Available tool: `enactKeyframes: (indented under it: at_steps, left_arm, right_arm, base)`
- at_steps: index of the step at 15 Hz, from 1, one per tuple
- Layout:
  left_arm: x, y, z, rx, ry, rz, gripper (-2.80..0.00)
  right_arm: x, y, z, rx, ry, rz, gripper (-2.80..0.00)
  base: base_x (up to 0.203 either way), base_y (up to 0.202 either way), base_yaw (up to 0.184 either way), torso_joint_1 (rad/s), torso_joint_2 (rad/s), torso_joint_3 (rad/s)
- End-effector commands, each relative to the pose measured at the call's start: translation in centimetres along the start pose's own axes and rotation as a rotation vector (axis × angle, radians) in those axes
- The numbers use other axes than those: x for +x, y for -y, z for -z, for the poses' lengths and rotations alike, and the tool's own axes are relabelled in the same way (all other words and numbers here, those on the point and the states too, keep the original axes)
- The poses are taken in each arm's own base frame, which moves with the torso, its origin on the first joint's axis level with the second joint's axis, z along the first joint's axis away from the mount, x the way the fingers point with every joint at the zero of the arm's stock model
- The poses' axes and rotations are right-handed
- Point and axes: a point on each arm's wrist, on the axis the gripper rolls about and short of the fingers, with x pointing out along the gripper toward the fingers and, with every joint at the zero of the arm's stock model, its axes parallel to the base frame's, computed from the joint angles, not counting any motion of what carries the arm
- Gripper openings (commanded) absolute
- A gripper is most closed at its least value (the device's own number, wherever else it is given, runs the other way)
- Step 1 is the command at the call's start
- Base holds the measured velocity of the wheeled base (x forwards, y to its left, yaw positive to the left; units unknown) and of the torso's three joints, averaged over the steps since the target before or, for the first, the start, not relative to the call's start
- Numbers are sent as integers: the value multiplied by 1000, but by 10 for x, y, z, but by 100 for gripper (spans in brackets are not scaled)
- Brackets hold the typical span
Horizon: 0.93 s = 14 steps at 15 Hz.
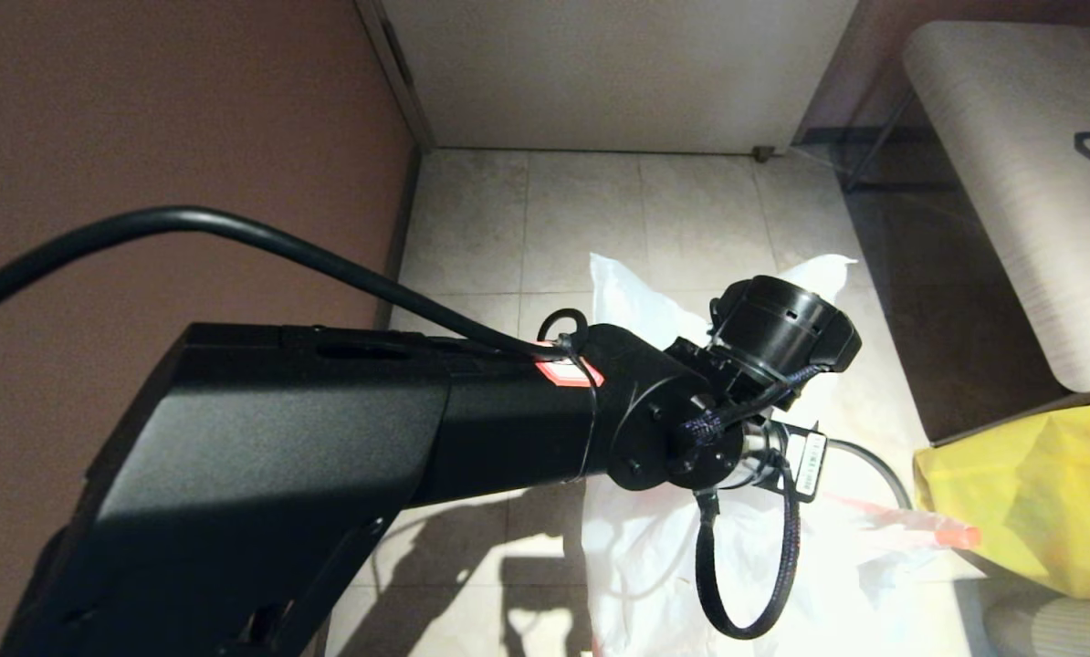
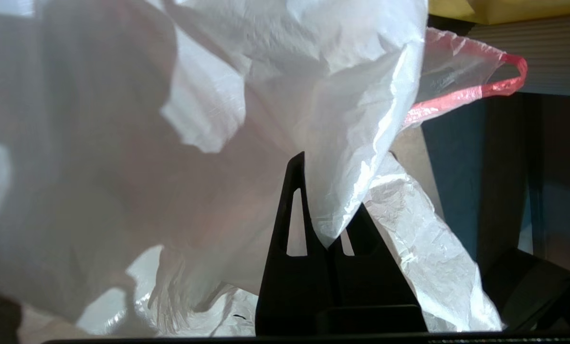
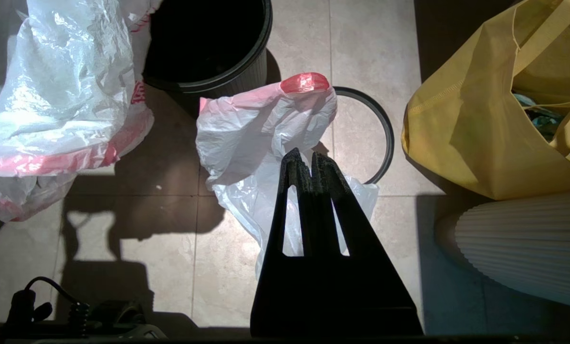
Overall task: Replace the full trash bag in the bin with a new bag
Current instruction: Put the new garbage bag on the trash can
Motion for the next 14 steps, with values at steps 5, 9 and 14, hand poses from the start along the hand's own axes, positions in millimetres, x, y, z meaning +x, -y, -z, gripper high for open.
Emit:
enactKeyframes:
  at_steps: [5, 9, 14]
  left_arm:
    - [22, -14, 4, -21, -9, -30, -280]
    - [95, -73, 15, -19, 78, -116, -280]
    - [165, -119, 43, 131, 197, -168, -280]
  right_arm:
    - [0, 0, 0, 0, -2, 0, -280]
    - [0, 0, 0, 0, -2, 0, -280]
    - [0, 0, 0, 0, -1, 0, -280]
  base:
    - [0, 0, 0, 0, 0, 0]
    - [0, 0, 0, 0, 0, 0]
    - [0, 0, 0, 0, 0, 0]
